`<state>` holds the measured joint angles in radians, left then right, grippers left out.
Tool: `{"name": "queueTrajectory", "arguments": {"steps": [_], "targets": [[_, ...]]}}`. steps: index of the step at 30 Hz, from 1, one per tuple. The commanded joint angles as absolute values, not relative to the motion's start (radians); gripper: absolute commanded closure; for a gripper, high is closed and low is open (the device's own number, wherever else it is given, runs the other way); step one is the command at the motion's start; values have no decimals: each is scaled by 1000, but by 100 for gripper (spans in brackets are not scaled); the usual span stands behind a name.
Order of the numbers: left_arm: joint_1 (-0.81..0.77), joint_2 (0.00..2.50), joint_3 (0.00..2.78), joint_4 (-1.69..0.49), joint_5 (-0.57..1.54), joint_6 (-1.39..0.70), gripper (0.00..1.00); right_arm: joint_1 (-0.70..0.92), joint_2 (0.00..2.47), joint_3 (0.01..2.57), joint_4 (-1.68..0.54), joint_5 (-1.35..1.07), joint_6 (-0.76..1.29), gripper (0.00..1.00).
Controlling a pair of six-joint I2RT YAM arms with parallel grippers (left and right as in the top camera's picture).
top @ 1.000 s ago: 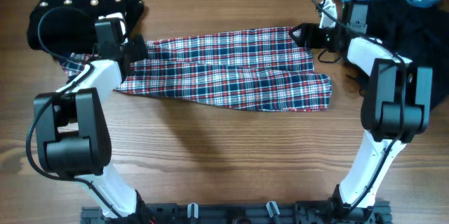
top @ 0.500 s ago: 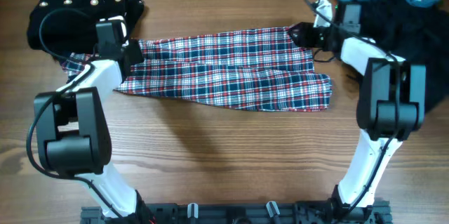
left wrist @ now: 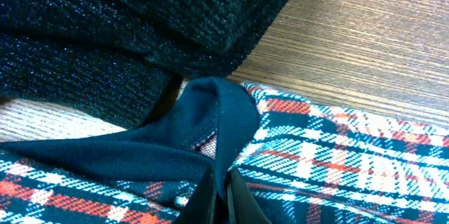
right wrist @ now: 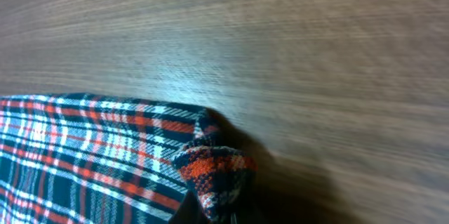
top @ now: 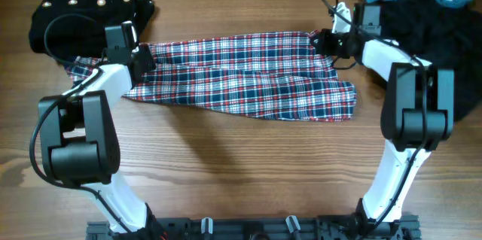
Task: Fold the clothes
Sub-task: 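Lift both top corners and pull the strip down toward the table front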
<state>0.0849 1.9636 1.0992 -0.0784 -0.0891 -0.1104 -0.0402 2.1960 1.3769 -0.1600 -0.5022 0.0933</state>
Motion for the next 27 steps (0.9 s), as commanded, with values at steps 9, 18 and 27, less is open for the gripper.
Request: {"name": "queueTrajectory", "arguments": {"steps": [9,18,27], "targets": [[81,1794,1115,-72,-98,-121,96,-73,1923,1380,-295,-524,-33,96],[80,1639,1115,-141,-60,-121,96,-73,1821,1380,-523,-582,-113,96],[80,1621,1115,-270,-43,-121,96,-73,1772,1380,-660,-657,-208,96]]}}
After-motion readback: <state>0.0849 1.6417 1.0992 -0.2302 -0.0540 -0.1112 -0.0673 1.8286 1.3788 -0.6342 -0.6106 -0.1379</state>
